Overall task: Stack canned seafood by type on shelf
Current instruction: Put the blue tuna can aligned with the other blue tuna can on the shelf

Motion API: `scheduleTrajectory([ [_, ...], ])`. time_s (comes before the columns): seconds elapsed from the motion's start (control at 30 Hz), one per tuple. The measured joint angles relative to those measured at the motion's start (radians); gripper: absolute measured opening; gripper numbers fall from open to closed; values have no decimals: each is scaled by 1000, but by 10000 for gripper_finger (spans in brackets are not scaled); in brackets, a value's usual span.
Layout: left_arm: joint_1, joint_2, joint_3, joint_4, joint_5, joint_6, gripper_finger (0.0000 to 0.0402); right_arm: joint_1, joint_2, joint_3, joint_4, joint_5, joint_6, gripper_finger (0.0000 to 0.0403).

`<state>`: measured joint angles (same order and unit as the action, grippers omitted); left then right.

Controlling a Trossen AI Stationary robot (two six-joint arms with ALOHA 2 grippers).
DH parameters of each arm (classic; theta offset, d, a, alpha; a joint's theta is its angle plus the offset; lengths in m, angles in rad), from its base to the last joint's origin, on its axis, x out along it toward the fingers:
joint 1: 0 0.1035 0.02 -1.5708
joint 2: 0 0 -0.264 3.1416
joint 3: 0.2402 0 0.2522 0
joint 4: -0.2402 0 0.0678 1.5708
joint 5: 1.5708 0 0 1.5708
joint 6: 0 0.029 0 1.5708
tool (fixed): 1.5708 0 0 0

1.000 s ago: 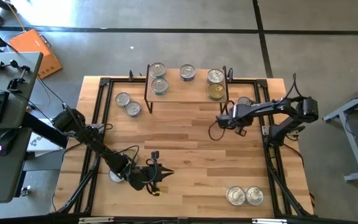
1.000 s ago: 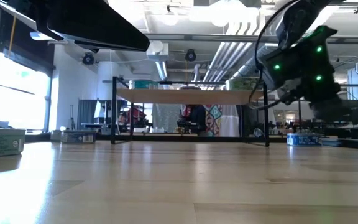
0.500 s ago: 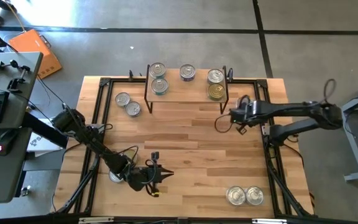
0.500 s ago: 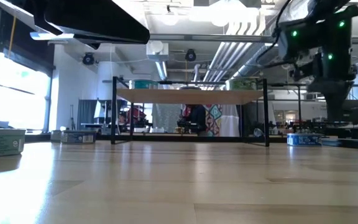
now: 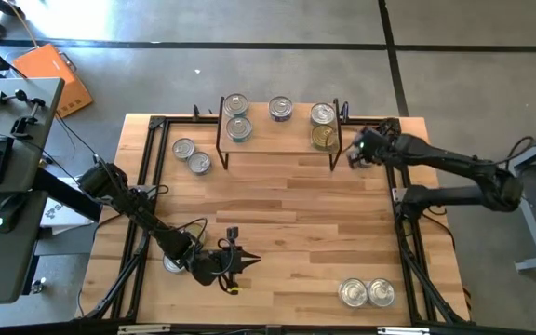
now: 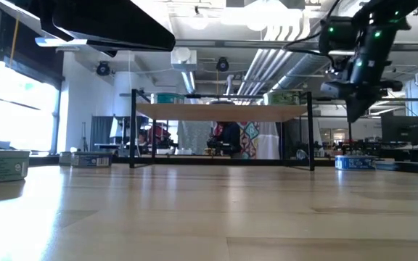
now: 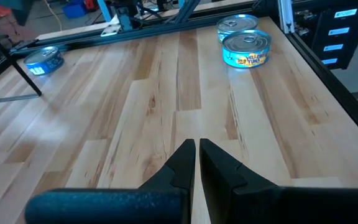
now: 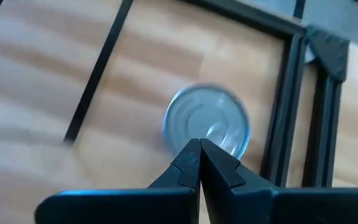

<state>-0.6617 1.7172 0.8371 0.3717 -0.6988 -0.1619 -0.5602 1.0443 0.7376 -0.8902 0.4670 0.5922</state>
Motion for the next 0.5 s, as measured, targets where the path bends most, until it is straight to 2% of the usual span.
scheduleTrajectory([
  [0.23, 0, 0, 0, 0, 0, 0, 14, -221, 6, 0, 82, -120, -109, 0],
  [0.5, 0, 0, 0, 1, 0, -4, 14, -291, 89, 0, 125, -190, -148, 0],
])
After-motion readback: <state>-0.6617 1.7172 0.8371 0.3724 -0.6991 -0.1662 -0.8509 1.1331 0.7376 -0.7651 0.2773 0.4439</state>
